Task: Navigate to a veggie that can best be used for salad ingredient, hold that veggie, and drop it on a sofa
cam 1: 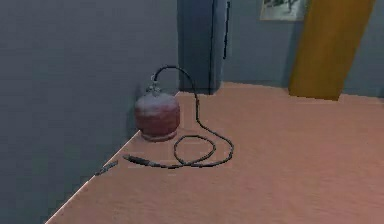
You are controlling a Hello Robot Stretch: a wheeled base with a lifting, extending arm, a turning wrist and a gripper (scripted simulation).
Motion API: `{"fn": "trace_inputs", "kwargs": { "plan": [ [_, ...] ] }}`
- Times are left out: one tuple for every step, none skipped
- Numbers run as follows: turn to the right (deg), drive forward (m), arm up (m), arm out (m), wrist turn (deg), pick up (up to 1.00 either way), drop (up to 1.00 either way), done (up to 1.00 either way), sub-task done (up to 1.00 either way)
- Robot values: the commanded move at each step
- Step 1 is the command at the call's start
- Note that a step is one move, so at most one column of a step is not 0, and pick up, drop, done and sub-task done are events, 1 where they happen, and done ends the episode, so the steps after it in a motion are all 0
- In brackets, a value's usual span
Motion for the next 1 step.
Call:
{"fn": "trace_inputs", "kwargs": {
  "plan": [
    [0.0, 0.55, 0.0, 0.0, 0.0, 0.0, 0.0, 0.0, 0.0]
  ]
}}
